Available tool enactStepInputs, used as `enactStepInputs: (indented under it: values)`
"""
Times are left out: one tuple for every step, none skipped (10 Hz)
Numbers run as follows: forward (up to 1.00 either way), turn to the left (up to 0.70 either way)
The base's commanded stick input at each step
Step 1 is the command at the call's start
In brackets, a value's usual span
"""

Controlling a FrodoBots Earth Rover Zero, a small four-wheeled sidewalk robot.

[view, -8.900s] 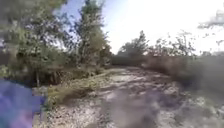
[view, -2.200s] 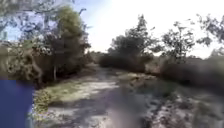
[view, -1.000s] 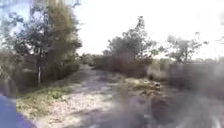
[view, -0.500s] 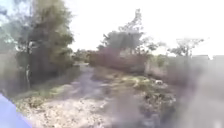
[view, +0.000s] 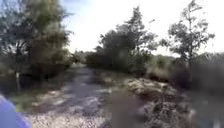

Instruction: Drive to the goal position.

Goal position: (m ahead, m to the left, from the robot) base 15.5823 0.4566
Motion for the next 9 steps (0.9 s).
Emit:
enactStepInputs:
  values:
    - [0.85, 0.27]
    - [0.85, 0.27]
    - [0.85, 0.27]
    - [0.85, 0.27]
    - [0.85, 0.27]
    - [0.85, 0.27]
    - [0.85, 0.27]
    - [0.85, 0.27]
    - [0.85, 0.27]
